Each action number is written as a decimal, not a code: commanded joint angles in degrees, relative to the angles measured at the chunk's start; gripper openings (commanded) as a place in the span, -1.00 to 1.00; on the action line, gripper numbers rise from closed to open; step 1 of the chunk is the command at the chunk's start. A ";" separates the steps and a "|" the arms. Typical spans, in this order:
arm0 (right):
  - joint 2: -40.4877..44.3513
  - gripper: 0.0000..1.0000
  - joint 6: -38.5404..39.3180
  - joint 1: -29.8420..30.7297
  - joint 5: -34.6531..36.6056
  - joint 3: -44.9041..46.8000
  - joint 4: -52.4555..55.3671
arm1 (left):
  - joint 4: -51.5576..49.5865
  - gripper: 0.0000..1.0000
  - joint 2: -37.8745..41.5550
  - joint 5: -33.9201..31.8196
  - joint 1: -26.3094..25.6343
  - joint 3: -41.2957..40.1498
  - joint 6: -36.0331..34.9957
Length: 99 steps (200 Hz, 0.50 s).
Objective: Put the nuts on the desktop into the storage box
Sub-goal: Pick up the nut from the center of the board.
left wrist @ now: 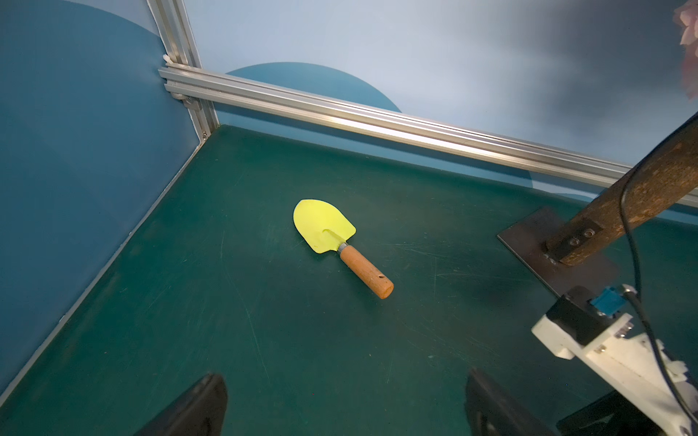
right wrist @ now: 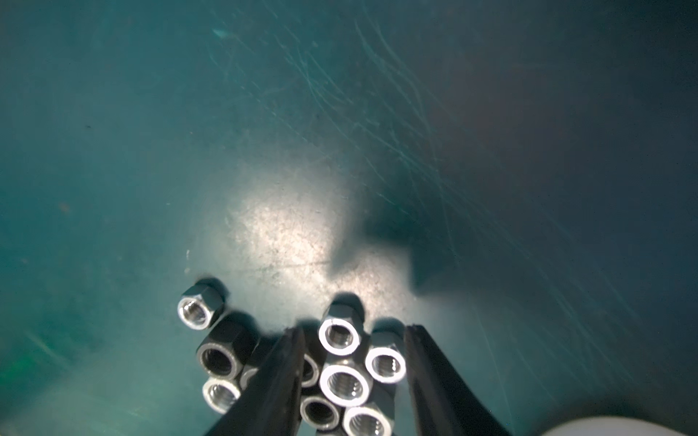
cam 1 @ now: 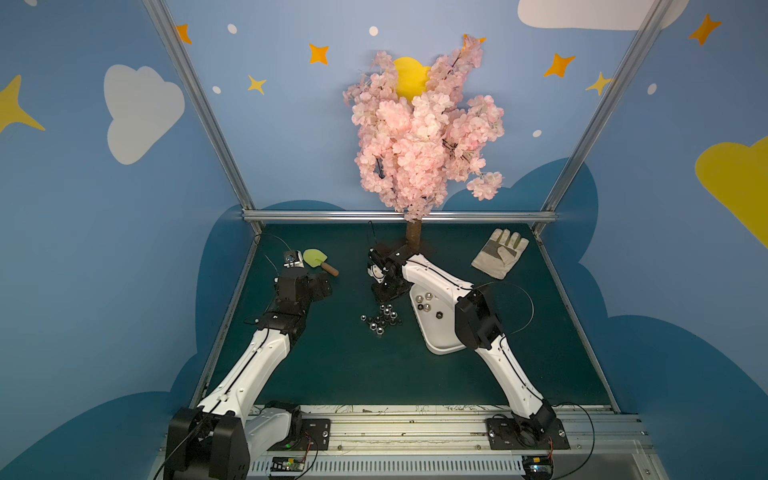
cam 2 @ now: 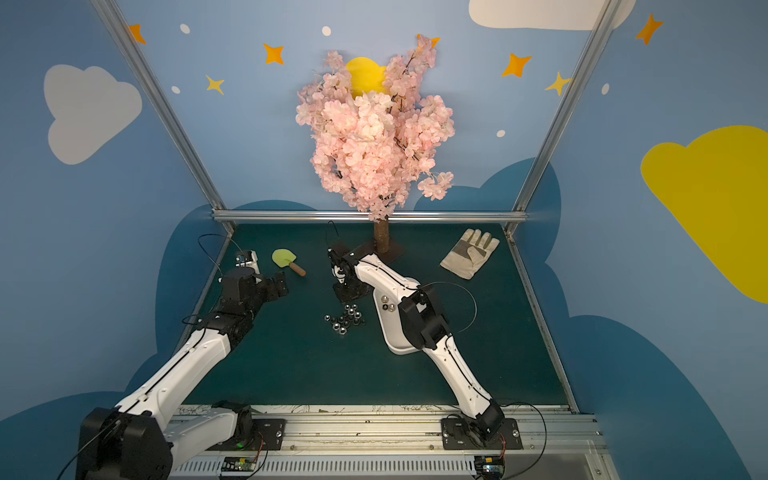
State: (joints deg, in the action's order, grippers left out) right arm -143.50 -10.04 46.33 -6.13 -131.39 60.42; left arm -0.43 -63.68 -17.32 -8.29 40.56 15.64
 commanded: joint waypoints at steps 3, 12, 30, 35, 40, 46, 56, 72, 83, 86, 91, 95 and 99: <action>-1.83 -0.06 0.96 0.77 -0.81 -2.34 2.02 | 0.15 1.00 0.49 0.04 0.14 1.26 -0.86; -2.21 -0.07 1.42 0.95 -0.52 -2.76 2.15 | 0.24 1.00 0.80 -0.15 0.26 1.20 -0.94; -2.74 -0.10 1.70 1.23 -0.07 -3.04 2.62 | 0.47 1.00 1.22 -0.10 0.22 0.78 -0.79; -2.86 -0.10 1.75 1.31 0.18 -3.01 2.84 | 0.51 1.00 1.32 -0.02 0.20 0.75 -0.70; -3.08 -0.11 1.73 1.46 0.40 -2.95 3.11 | 0.51 1.00 1.45 -0.03 0.21 0.67 -0.74; -3.20 -0.11 1.59 1.57 0.65 -2.99 3.46 | 0.56 1.00 1.51 -0.05 0.21 0.67 -0.63; -3.53 -0.12 1.48 1.84 1.29 -2.99 3.93 | 0.73 1.00 1.74 -0.06 0.21 0.56 -0.57; -3.79 -0.13 1.34 2.17 2.49 -2.45 4.52 | 0.95 1.00 1.81 0.10 0.21 0.40 -0.44; -3.66 -0.18 1.39 2.49 3.11 -1.66 4.47 | 0.74 1.00 2.07 -0.02 0.21 0.40 -0.48; -3.60 -0.22 1.42 2.54 3.26 -1.45 4.43 | 0.70 1.00 2.15 -0.09 0.21 0.40 -0.51; -3.48 -0.27 1.46 2.67 3.44 -1.18 4.44 | 0.69 1.00 2.32 -0.15 0.21 0.42 -0.53; -3.35 -0.32 1.50 2.71 3.57 -1.04 4.44 | 0.69 1.00 2.49 -0.23 0.21 0.36 -0.56; -3.25 -0.37 1.49 2.79 3.73 -0.91 4.37 | 0.76 1.00 2.65 -0.22 0.21 0.33 -0.55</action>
State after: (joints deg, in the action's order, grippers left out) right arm -145.71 -8.80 48.23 -4.10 -132.97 62.06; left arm -0.36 -62.65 -17.39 -8.29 40.56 15.44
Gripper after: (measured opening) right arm 0.374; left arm 0.999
